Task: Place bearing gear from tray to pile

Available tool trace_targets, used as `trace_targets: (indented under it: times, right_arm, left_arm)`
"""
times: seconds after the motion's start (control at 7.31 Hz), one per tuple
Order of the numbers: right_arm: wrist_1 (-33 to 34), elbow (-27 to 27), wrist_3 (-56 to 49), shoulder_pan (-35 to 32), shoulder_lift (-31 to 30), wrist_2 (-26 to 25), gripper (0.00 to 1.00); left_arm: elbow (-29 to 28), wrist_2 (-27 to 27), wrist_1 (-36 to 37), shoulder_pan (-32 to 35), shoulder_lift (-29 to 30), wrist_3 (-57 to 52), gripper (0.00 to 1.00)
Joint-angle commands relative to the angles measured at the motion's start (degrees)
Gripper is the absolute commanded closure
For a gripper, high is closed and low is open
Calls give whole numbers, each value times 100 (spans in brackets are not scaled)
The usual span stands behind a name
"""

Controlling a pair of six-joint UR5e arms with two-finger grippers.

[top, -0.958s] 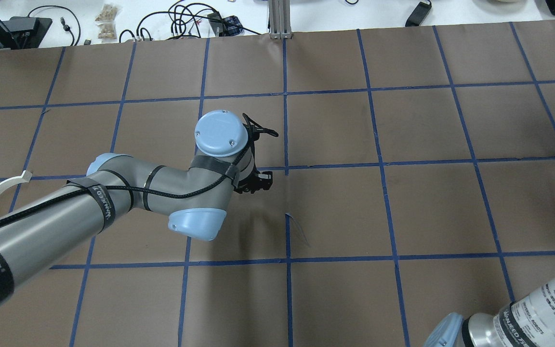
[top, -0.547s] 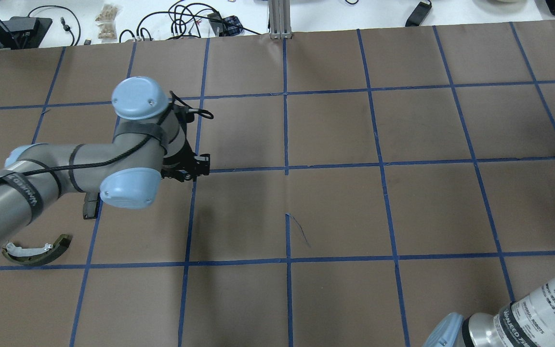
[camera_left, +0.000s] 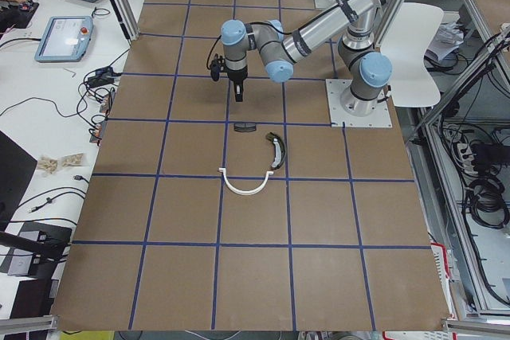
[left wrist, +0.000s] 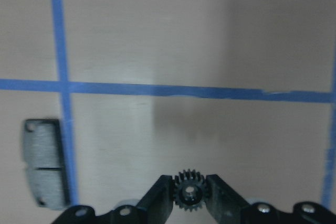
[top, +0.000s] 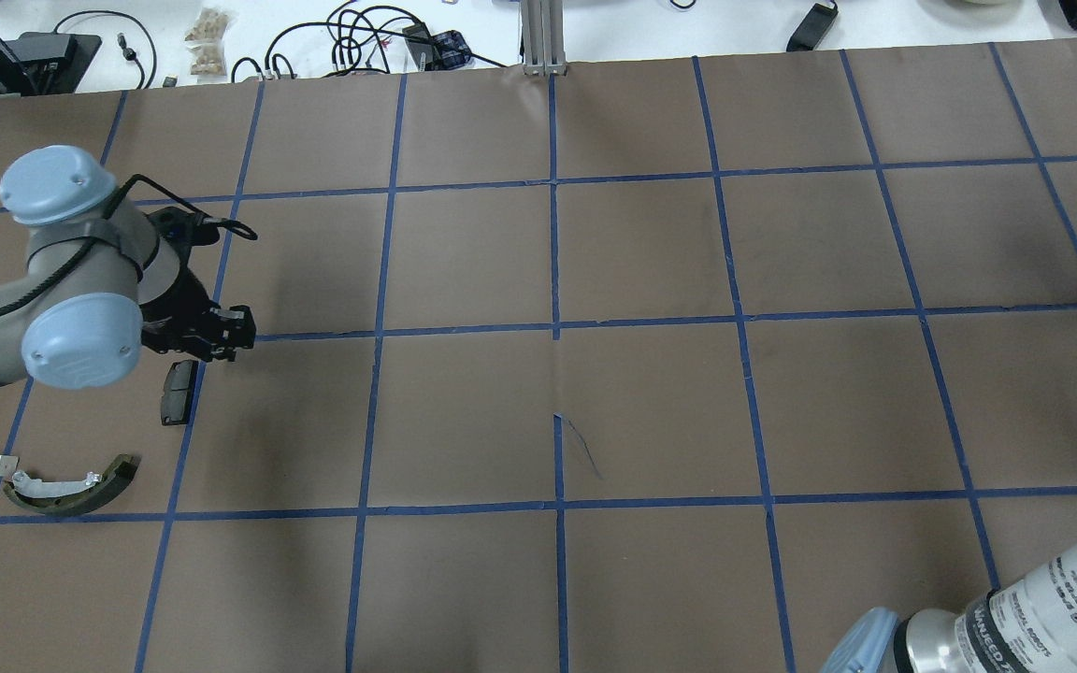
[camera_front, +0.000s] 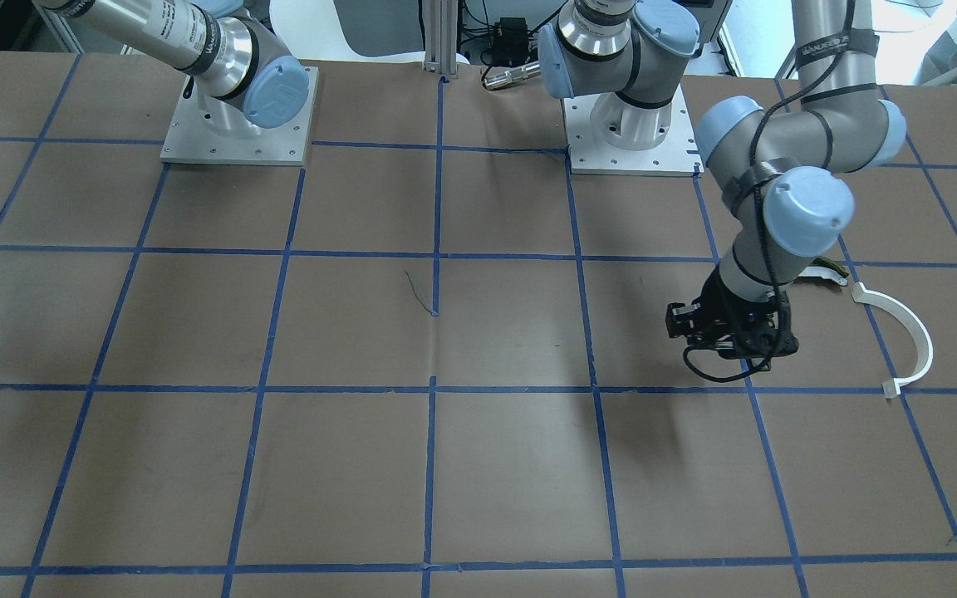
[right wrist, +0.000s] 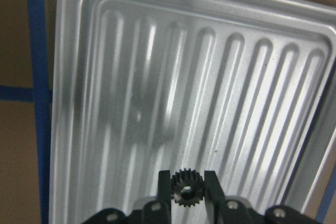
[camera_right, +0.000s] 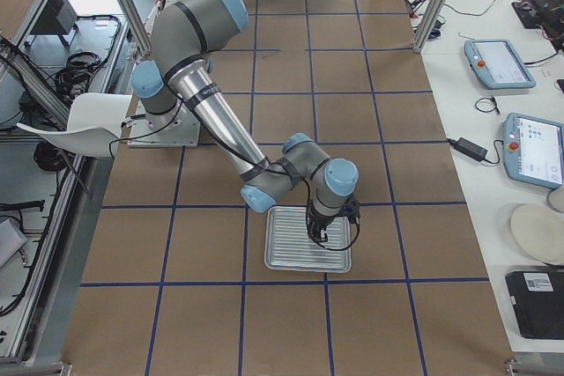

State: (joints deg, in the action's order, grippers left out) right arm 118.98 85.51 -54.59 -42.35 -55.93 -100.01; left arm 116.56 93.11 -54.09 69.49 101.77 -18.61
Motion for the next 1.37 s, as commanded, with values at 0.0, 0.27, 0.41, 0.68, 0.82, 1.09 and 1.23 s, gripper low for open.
trace_targets:
  times: [0.0, 0.27, 0.41, 0.68, 0.82, 1.09, 1.23]
  right_arm:
    - [-837, 36, 307, -446, -558, 130, 100]
    - [-1418, 36, 1462, -1244, -954, 340, 100]
    - [-1473, 36, 2104, -1754, -1060, 368, 100]
    - [-1535, 45, 2932, -2564, -1096, 727, 100]
    - [-1570, 45, 3624, -2977, -1096, 963, 100]
    - [-1527, 45, 5405, -4091, -1096, 1236, 100]
    - [-1483, -16, 6181, -4602, -1096, 1343, 100]
  left_arm:
    - [69, -12, 161, -829, 115, -974, 100]
    - [52, 233, 652, -1566, 421, -1783, 100]
    - [25, 208, 976, -1692, 571, -1803, 100]
    - [-18, 173, 1032, -1693, 695, -1786, 1]
    - [-19, 199, 988, -1641, 573, -1786, 0]
    - [-132, 16, 517, -1422, 249, -1638, 0]
    - [-420, 14, -43, -959, 12, -932, 0]
